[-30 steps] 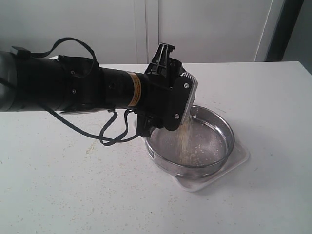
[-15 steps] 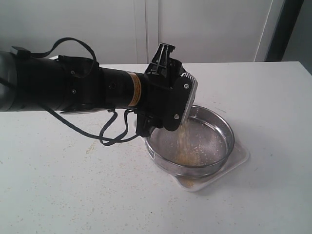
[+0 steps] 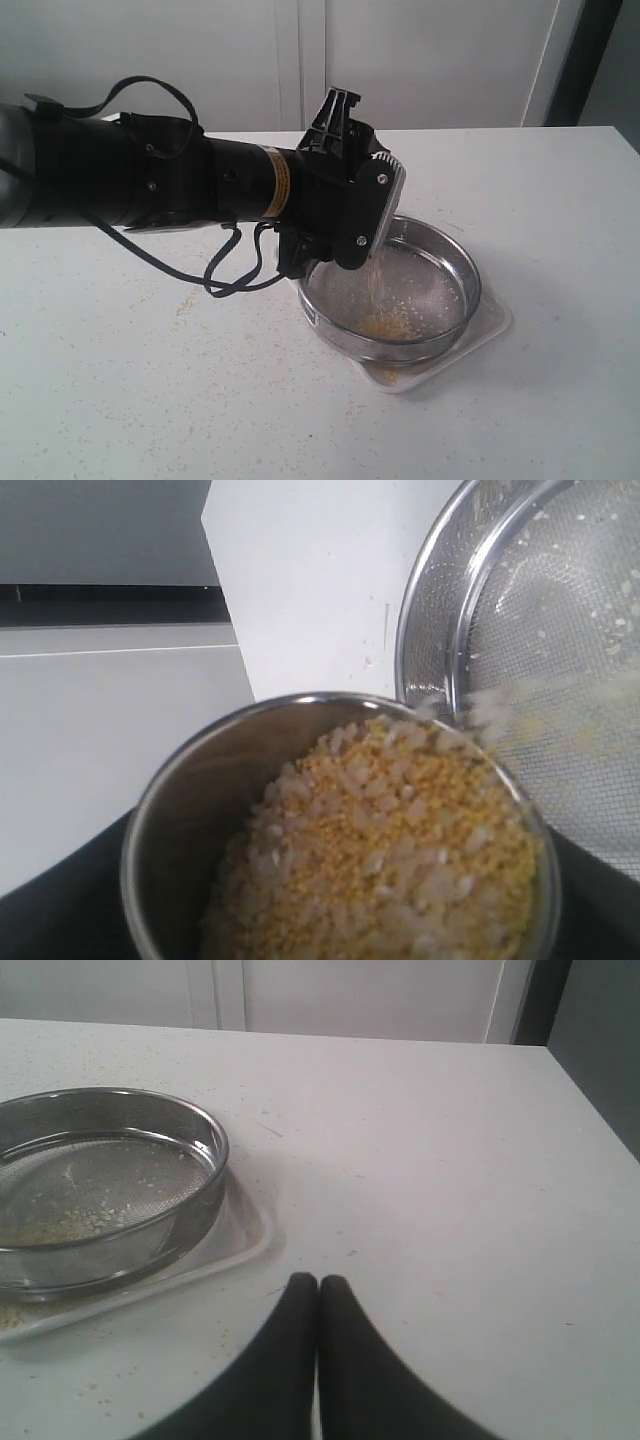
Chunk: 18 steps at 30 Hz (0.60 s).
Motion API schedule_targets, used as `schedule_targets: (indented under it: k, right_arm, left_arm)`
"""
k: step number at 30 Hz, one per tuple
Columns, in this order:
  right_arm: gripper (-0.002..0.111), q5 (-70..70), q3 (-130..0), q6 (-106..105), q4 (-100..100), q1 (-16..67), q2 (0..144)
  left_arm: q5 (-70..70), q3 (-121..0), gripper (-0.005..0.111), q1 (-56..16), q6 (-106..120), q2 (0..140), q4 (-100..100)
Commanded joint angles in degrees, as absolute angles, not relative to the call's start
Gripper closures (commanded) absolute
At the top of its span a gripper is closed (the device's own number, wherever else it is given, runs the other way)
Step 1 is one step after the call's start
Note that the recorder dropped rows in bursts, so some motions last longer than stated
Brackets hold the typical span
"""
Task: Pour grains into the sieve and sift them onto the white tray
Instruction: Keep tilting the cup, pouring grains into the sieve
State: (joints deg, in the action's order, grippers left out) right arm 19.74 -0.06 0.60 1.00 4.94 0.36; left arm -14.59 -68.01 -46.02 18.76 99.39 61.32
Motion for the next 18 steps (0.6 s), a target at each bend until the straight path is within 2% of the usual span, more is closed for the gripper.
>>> schedule_targets:
  k: [1, 18]
  right_arm:
    - [0.108, 19.6, 0.0, 0.9, 0.9, 4.6, 0.0]
    - [0.108, 19.6, 0.0, 0.9, 0.9, 4.6, 0.0]
  left_arm:
    - [-15.2, -69.2, 0.107, -46.5, 20.2, 100.0, 61.8]
    - [-15.3, -70.1, 0.107, -46.5, 20.6, 101.4, 61.8]
